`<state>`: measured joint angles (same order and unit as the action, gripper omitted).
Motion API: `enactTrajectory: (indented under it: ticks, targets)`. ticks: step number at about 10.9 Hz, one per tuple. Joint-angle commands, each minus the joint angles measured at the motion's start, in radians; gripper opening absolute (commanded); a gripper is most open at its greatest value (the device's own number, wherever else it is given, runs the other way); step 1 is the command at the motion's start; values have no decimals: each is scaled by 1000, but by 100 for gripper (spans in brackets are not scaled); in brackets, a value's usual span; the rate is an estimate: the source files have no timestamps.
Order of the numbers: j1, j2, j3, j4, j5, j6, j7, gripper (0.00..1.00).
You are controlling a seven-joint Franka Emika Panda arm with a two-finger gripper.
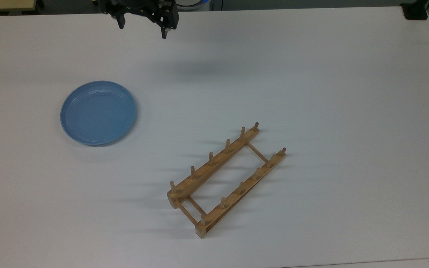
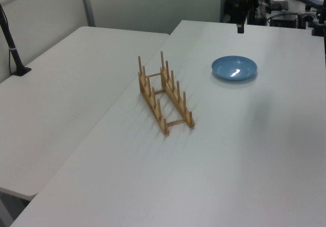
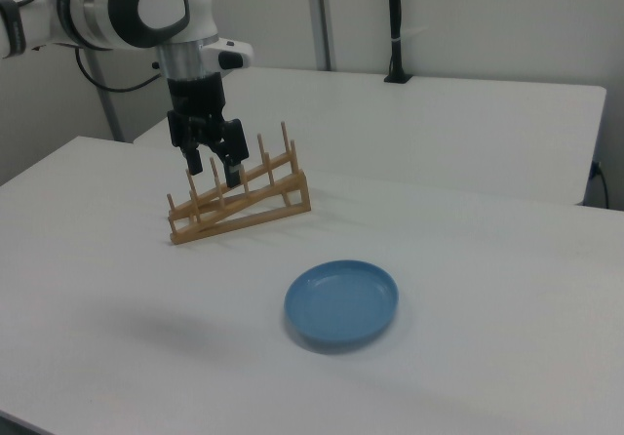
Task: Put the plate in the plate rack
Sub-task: 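Move the gripper over the light blue plate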
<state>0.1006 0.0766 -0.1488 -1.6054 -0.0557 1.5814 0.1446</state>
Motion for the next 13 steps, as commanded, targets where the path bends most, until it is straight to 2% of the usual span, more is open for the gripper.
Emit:
enactTrajectory:
  ticks: [1,13]
  targets:
    - [4,-14,1,-25,-3,40,16,100]
    - [-8,6,1,-27,5,97,-3,100]
